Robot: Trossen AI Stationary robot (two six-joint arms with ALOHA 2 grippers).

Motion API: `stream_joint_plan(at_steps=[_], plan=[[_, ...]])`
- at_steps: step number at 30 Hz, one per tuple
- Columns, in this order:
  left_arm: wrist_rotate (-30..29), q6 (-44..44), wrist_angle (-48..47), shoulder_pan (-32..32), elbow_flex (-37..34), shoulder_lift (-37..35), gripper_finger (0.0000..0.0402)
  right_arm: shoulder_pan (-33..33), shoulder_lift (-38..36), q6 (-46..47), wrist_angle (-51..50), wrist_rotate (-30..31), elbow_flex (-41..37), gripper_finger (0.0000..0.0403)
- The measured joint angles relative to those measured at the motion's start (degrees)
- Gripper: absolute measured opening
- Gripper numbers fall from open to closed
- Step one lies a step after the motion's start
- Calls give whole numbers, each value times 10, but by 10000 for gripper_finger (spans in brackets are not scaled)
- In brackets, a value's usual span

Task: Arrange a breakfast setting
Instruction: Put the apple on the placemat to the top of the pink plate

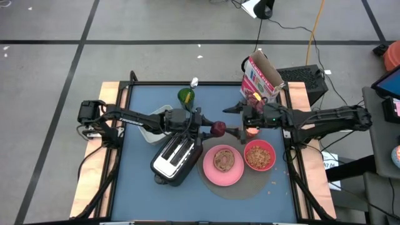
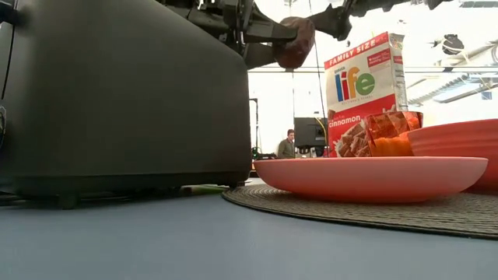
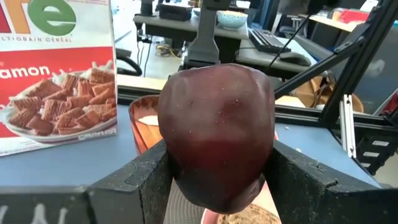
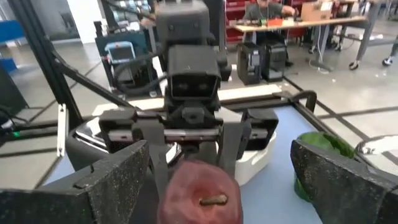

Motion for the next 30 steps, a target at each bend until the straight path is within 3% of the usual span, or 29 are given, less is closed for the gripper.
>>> stream_joint_plan(at_steps=[6,11,15,23,30], plan=[[0,0,-17,0,0,0,224,-2,25,16,-1,-8,0,384],[0,0,-24,0,0,0,224,-12,26,50,-8,-84,0,384],[0,0,-27,0,0,0,224,-22,19,56,-20,-105,3,384],[0,0,-27,0,0,0,224,-36,49,6,-241,-105,135,384],[0,-1,-30,0,0,0,224,-37,115,-15,-311,-105,199,384]])
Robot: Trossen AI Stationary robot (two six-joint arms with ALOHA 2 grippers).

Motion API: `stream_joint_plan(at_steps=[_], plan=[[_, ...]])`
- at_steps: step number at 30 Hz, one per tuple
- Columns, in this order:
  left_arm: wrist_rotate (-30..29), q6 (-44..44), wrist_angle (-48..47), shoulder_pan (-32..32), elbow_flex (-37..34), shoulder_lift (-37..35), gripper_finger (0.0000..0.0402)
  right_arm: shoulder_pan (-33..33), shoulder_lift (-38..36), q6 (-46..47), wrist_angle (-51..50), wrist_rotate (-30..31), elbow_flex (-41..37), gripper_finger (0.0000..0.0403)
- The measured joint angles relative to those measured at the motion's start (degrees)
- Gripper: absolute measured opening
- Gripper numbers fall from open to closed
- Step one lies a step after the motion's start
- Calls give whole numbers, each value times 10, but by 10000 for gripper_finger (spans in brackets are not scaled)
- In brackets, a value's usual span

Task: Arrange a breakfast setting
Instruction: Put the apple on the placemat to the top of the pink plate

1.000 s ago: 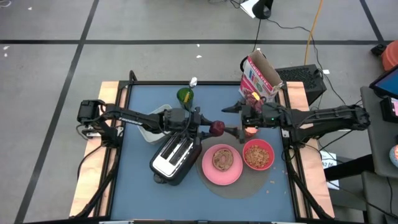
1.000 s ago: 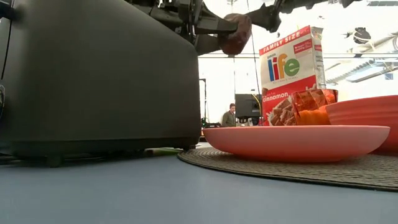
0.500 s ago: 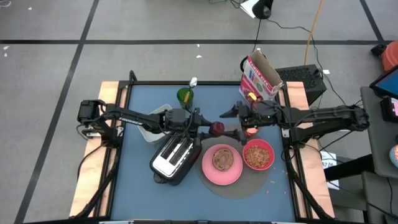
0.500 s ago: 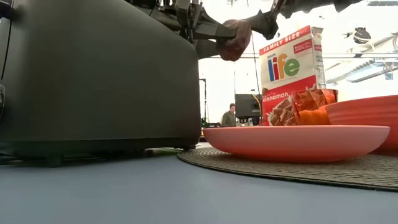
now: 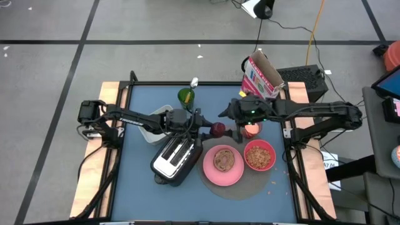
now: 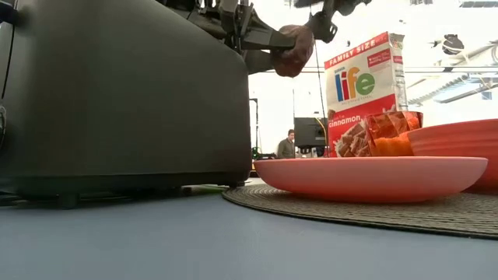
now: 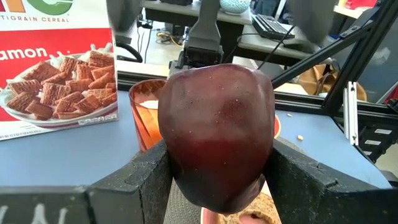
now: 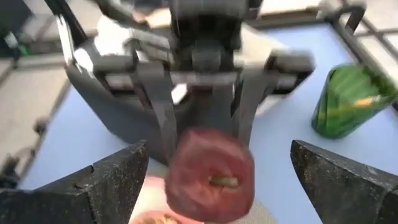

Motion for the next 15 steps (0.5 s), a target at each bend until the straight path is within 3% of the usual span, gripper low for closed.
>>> stream_joint_plan(at_steps=[15], plan=[[0,0,-13,0,0,0,224,0,40,-15,-2,0,-1,384]])
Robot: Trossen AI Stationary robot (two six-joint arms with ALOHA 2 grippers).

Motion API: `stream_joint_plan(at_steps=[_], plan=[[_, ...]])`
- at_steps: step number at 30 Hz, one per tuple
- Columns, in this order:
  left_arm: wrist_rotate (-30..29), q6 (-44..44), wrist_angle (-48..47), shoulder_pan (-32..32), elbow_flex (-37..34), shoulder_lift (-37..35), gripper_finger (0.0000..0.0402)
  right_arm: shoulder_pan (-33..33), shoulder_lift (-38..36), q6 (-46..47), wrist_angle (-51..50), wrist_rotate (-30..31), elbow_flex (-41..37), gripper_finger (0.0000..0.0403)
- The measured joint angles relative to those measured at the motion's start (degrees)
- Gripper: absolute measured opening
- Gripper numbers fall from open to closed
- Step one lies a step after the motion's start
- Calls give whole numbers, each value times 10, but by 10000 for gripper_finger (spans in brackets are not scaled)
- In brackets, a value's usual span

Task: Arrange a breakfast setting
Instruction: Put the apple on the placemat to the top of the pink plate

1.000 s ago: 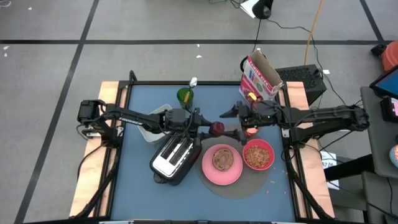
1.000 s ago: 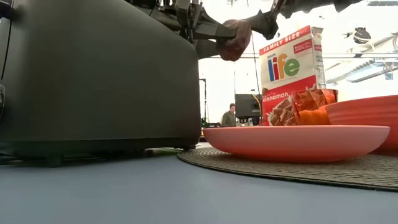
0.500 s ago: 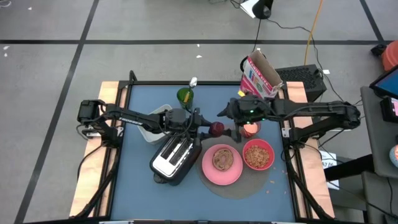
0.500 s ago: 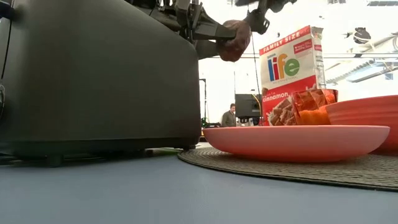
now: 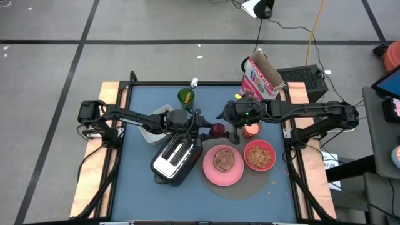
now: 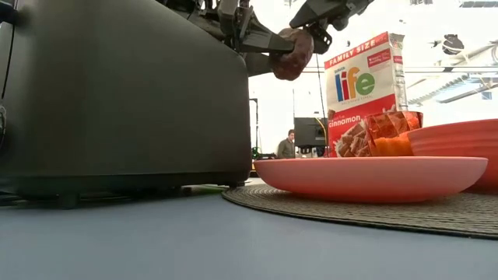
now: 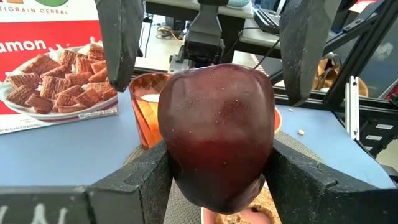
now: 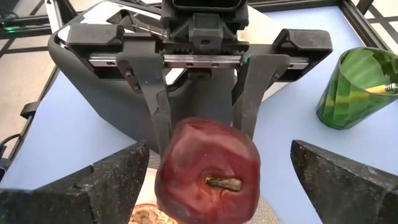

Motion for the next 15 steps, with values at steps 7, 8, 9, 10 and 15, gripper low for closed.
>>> stream_joint_plan(at_steps=[7,8,9,10,15], plan=[[0,0,0,0,0,0,224,0,0,0,-17,0,-2,384],[0,0,0,0,0,0,224,0,0,0,-16,0,-6,384],[0,0,0,0,0,0,224,0,0,1,-14,0,-10,384],[0,0,1,0,0,0,224,0,0,3,-13,0,-14,384],[0,0,1,0,0,0,224,0,0,1,-6,0,-17,384]])
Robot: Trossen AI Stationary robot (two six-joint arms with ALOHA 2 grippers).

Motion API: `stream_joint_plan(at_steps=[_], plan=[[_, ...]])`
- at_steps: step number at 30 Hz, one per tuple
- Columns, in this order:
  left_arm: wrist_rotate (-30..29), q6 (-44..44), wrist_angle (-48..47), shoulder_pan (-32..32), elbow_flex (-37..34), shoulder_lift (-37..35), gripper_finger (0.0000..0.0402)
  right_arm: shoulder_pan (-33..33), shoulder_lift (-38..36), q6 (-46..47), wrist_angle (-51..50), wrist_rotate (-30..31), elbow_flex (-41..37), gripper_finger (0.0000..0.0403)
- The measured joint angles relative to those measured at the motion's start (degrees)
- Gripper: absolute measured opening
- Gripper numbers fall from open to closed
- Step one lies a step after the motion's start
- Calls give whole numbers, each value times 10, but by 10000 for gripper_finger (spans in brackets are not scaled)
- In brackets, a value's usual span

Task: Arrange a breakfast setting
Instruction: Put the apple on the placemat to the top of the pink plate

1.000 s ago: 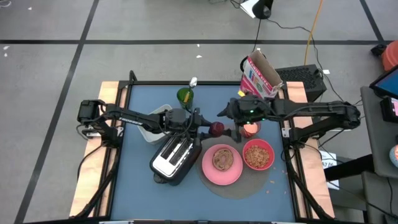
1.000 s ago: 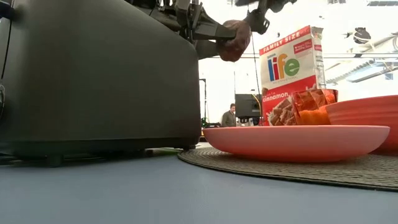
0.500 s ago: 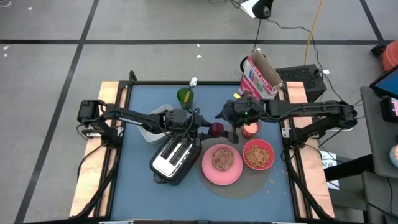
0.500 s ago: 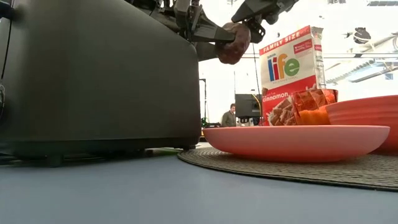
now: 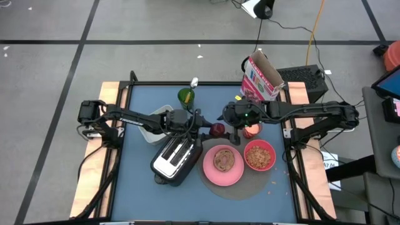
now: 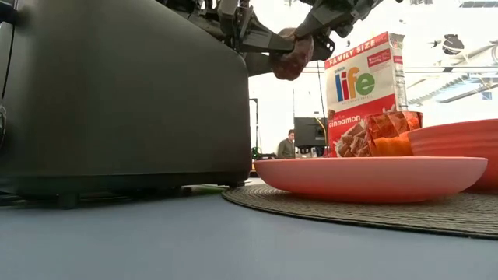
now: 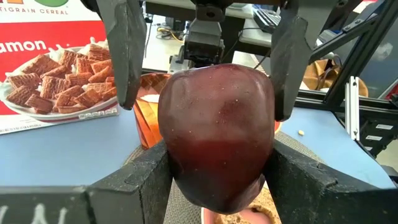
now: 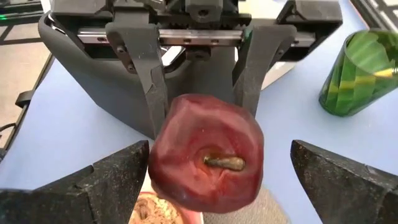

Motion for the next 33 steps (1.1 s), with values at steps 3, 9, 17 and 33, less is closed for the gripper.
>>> stream_joint_plan(at_steps=[3,9,17,33], plan=[[0,0,0,0,0,0,224,0,0,-15,12,0,0,384],[0,-1,0,0,0,0,224,0,0,-31,14,0,0,384],[0,-2,1,0,0,0,224,0,0,-17,16,0,0,384],[0,-2,1,0,0,0,224,1,0,4,15,0,0,384]])
